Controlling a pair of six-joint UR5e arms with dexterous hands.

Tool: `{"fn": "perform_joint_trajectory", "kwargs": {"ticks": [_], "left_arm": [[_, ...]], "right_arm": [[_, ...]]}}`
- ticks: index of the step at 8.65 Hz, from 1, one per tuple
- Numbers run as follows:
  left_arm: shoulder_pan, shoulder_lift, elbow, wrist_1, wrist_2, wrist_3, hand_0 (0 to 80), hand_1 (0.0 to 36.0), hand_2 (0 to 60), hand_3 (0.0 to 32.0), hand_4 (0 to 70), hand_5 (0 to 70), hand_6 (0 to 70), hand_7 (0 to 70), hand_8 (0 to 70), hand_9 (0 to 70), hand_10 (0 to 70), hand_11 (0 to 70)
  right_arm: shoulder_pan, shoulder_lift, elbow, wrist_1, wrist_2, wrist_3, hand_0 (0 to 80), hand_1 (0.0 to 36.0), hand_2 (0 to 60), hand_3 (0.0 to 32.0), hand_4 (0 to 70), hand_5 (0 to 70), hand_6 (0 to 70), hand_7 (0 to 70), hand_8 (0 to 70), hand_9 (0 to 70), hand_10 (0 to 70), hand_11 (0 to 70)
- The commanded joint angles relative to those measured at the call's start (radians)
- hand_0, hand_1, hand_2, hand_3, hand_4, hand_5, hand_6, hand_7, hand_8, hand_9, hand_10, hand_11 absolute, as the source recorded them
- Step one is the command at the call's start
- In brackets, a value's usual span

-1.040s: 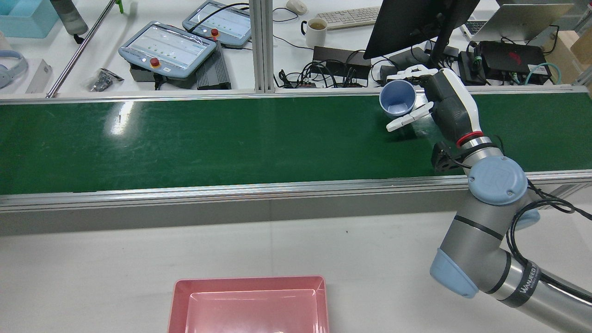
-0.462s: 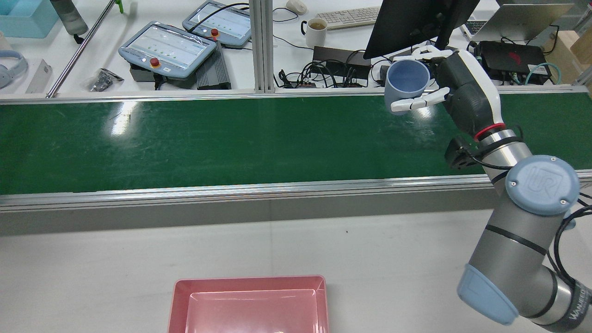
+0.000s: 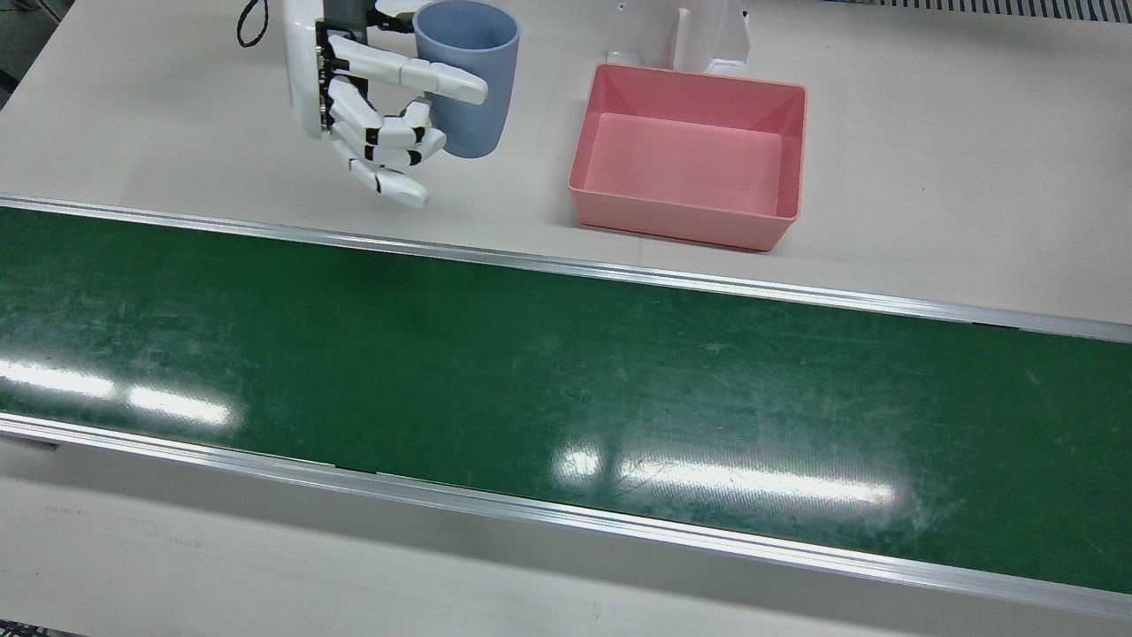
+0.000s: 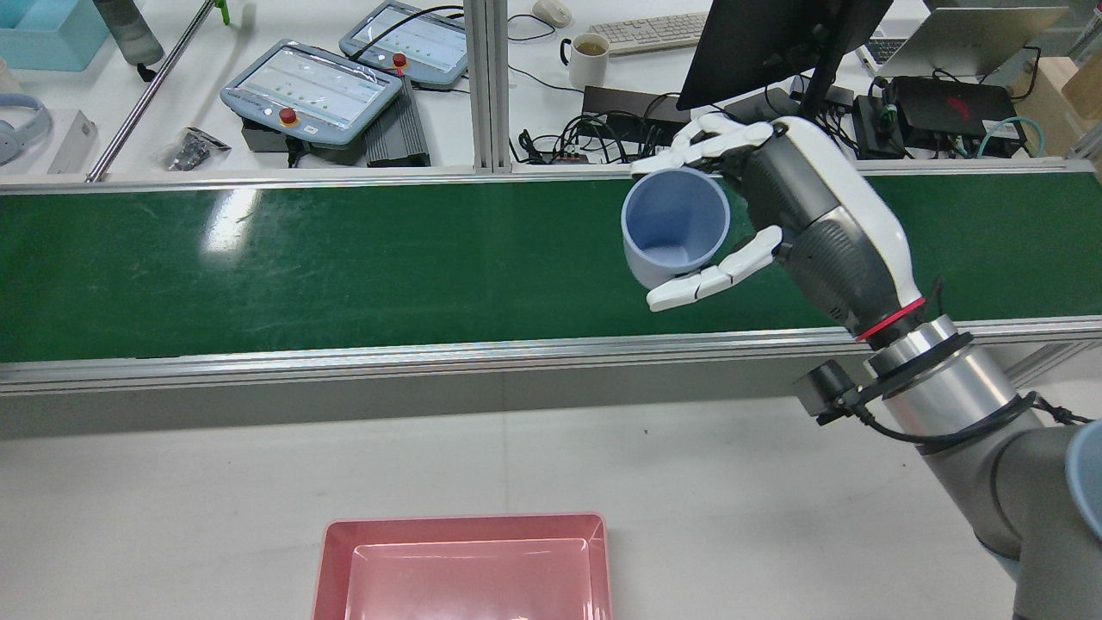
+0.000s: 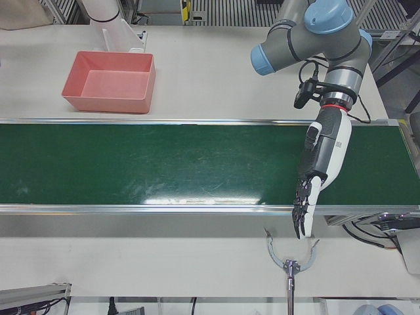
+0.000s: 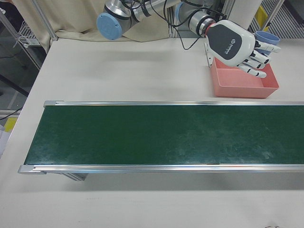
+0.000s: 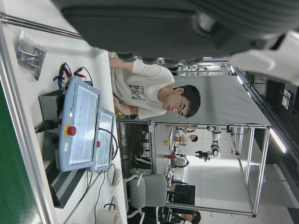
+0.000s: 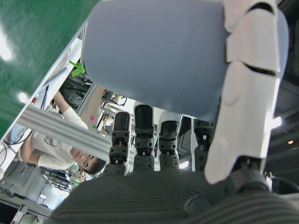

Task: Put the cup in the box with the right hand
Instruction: 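Lift the blue cup off the belt and carry it over the pink tray, then lower the cup into the pink tray and open the right hand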

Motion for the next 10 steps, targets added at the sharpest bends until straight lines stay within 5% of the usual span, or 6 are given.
{"fn": "perform_joint_trajectory", "kwargs": {"ticks": [1,5,6,7,8,10], "left_arm": [[0.000,-0.001,0.000,0.003,-0.001,0.000,0.0,0.0,0.0,0.0,0.0,0.0,0.0,0.0,0.0,0.0,0.0,0.0],[0.000,-0.001,0.001,0.001,0.000,0.000,0.0,0.0,0.0,0.0,0.0,0.0,0.0,0.0,0.0,0.0,0.0,0.0],[0.000,0.000,0.001,-0.001,0.000,0.000,0.0,0.0,0.0,0.0,0.0,0.0,0.0,0.0,0.0,0.0,0.0,0.0],[0.000,-0.001,0.001,-0.001,0.000,0.000,0.0,0.0,0.0,0.0,0.0,0.0,0.0,0.0,0.0,0.0,0.0,0.0],[0.000,-0.001,0.001,0.001,0.000,0.000,0.0,0.0,0.0,0.0,0.0,0.0,0.0,0.0,0.0,0.0,0.0,0.0],[0.000,-0.001,0.001,0.001,0.000,0.000,0.0,0.0,0.0,0.0,0.0,0.0,0.0,0.0,0.0,0.0,0.0,0.0]], "right_arm": [[-0.202,0.019,-0.017,0.086,0.003,-0.183,55.4,17.2,34.6,0.0,70.0,7.1,34.2,70.0,35.2,58.3,20.1,29.6],[-0.325,-0.012,-0.079,0.104,0.133,-0.230,54.2,14.9,27.1,0.0,70.0,6.5,33.6,70.0,32.1,54.8,19.3,28.3],[-0.331,-0.015,-0.086,0.105,0.165,-0.230,55.6,14.6,19.4,0.0,70.0,5.7,29.5,70.0,26.6,49.2,14.5,21.5],[-0.333,-0.014,-0.119,0.109,0.179,-0.222,57.3,9.4,0.0,0.0,70.0,4.2,24.0,70.0,20.3,43.2,8.5,12.6],[-0.335,-0.006,-0.139,0.115,0.179,-0.219,54.6,1.6,0.0,0.0,70.0,2.4,17.1,70.0,13.2,32.2,2.9,4.4],[-0.350,-0.004,-0.143,0.118,0.179,-0.219,50.2,0.0,0.0,0.0,66.8,0.0,9.9,50.6,5.7,17.5,0.0,0.0]]}}
